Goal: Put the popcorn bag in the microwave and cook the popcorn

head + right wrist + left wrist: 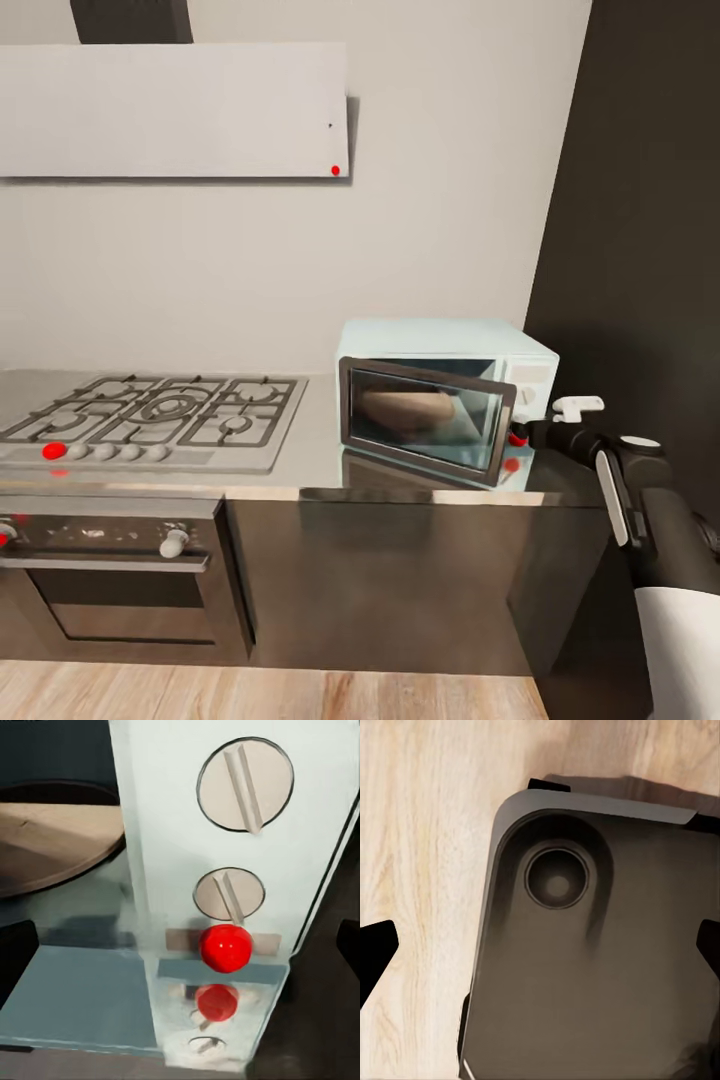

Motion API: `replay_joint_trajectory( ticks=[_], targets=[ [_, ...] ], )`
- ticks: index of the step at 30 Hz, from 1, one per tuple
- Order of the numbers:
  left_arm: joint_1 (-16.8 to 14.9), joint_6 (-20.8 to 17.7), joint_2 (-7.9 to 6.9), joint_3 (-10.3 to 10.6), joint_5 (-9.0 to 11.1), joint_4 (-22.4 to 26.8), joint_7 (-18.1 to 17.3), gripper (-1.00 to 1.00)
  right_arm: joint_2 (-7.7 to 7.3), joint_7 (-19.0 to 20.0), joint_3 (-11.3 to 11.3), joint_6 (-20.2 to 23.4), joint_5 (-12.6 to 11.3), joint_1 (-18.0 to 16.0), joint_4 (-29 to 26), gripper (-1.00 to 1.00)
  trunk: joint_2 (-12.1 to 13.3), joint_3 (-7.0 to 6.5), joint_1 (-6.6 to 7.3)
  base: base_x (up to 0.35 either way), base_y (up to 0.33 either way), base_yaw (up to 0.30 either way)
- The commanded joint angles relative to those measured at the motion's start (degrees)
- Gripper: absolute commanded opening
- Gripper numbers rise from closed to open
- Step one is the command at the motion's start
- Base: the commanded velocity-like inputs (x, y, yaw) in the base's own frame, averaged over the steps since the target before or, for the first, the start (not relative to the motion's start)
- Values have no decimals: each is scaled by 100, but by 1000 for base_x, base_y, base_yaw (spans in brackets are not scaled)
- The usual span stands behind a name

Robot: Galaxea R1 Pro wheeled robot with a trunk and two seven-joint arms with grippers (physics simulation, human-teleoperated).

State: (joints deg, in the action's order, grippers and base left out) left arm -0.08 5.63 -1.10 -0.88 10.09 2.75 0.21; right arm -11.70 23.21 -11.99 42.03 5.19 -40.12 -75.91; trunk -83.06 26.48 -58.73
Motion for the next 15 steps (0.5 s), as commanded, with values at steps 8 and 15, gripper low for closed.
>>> replay_joint_trajectory(
  ticks=[8, 15],
  targets=[
    [-1, 8, 9, -5, 28, -3, 5, 100, -25, -8, 134, 77, -159, -4, -37, 100, -2, 6, 0, 0, -75, 0],
    [-1, 9, 12, -7, 28, -3, 5, 100, -26, -14, 127, 77, -176, -4, -46, 100, -2, 6, 0, 0, -38, 0]
  ],
)
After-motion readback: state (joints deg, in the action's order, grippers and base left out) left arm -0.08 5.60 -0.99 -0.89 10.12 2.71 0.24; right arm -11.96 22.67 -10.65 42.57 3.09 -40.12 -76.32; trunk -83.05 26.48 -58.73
